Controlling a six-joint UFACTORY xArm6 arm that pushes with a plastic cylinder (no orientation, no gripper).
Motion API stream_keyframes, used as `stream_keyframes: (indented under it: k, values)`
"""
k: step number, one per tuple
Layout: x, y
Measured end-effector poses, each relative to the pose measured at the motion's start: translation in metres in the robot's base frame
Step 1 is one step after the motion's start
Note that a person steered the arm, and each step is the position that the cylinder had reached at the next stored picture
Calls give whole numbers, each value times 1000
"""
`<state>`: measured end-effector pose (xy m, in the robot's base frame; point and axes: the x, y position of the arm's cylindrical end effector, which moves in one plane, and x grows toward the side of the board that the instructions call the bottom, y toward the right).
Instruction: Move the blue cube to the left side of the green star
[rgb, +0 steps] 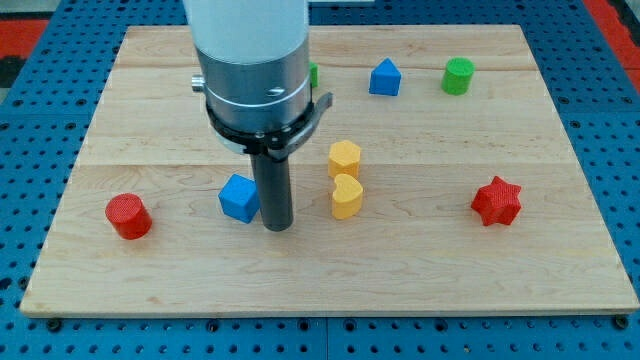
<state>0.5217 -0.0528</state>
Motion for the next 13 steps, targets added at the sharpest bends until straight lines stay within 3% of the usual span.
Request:
stream_keyframes:
  k: [3,5,7,10,13]
  values:
    - [-47,-34]
    - [-23,-34]
    - [-11,-80]
    - [-12,-115]
    - [-14,-106]
